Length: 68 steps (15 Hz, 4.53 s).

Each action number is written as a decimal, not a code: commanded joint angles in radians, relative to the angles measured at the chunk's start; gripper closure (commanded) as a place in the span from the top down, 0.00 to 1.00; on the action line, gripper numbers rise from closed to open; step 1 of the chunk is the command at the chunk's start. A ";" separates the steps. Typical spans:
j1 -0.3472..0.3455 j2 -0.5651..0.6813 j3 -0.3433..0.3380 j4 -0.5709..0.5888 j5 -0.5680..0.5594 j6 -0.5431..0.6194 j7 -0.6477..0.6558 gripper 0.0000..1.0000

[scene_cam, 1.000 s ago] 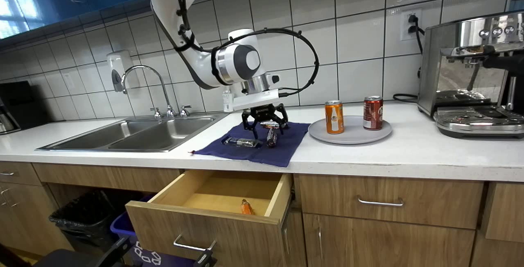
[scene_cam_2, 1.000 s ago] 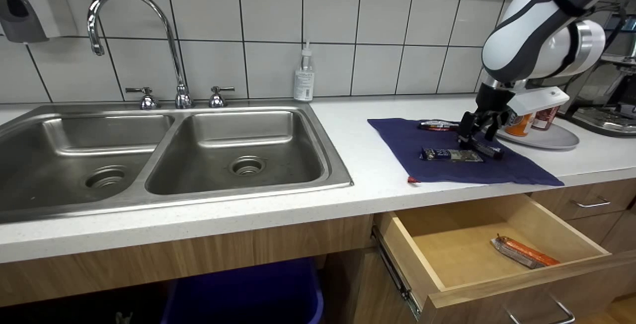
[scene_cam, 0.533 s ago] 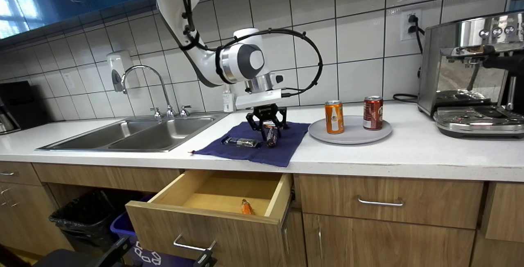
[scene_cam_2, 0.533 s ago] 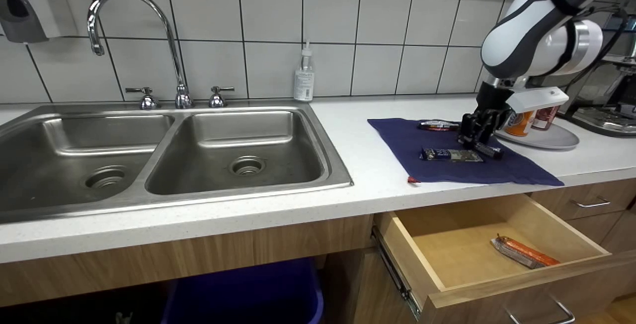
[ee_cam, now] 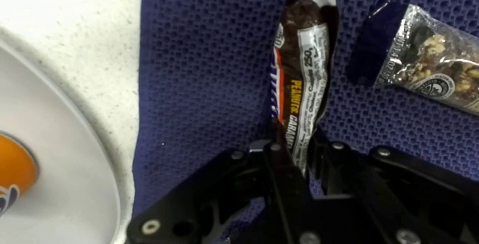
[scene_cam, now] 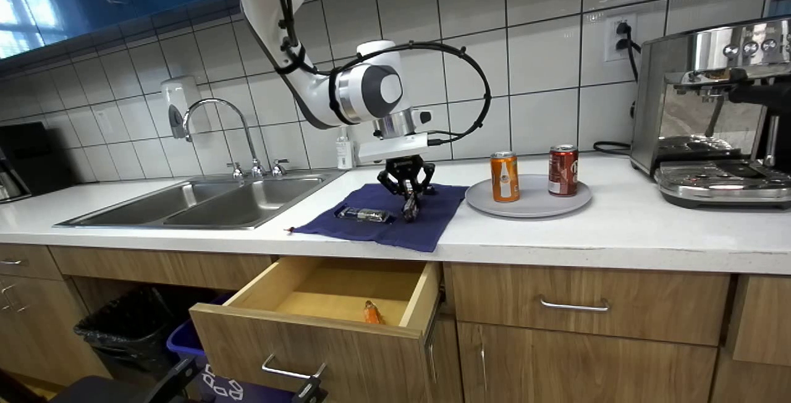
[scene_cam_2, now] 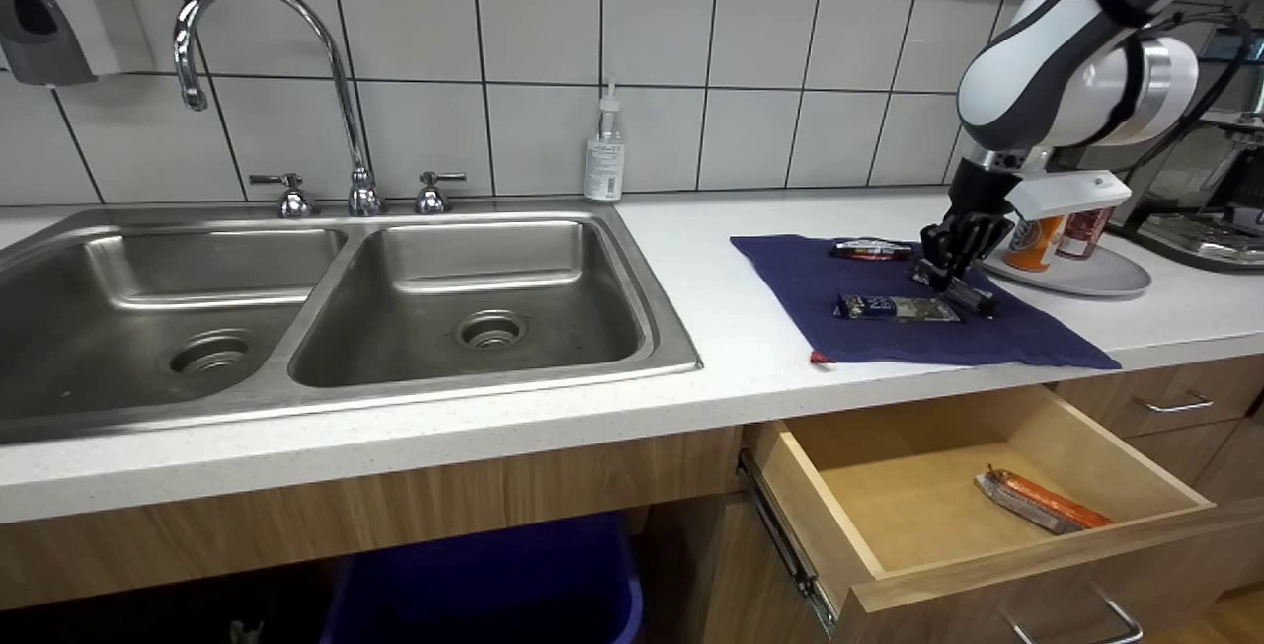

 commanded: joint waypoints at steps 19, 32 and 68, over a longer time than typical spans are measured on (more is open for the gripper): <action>-0.016 -0.197 0.039 -0.248 -0.005 0.080 -0.032 0.04; 0.019 -0.388 0.013 -0.561 -0.115 0.195 -0.055 0.04; 0.051 -0.475 -0.058 -0.806 -0.590 0.375 -0.074 0.04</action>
